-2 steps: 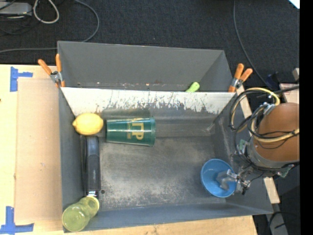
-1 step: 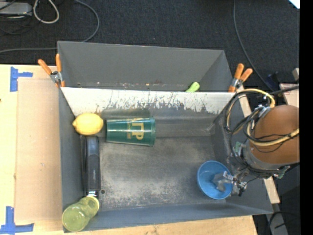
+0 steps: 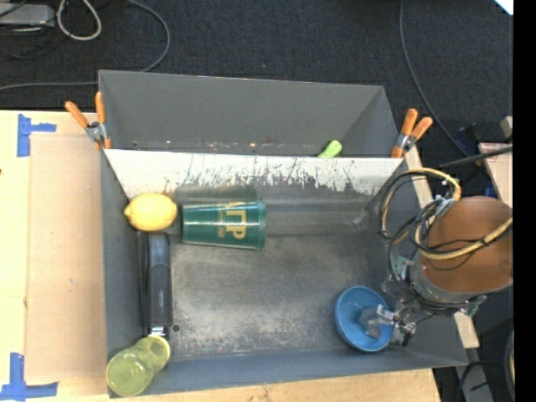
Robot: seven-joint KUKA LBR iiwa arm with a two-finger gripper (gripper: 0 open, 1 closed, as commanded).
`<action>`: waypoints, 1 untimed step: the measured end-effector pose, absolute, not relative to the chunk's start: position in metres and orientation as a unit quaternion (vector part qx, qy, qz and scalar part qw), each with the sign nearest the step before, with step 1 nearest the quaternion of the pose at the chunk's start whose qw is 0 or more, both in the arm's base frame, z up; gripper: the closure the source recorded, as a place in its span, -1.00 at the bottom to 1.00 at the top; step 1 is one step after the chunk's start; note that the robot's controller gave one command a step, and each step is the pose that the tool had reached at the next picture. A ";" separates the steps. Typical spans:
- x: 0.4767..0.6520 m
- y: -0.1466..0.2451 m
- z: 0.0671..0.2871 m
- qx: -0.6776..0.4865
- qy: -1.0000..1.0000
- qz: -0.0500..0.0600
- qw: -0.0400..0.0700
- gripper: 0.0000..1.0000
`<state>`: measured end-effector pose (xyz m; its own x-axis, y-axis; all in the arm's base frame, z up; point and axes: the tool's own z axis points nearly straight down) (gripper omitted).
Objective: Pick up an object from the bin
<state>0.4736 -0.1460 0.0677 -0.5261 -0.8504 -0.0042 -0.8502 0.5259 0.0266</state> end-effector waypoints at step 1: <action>0.478 -0.141 0.178 0.476 -0.879 -0.008 0.003 1.00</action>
Offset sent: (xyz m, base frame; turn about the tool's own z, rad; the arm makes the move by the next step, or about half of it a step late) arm -0.0007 -0.0048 0.0107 -0.0465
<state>0.4783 -0.1408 0.1776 -0.5466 -0.8374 -0.0016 -0.8373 0.5465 0.0165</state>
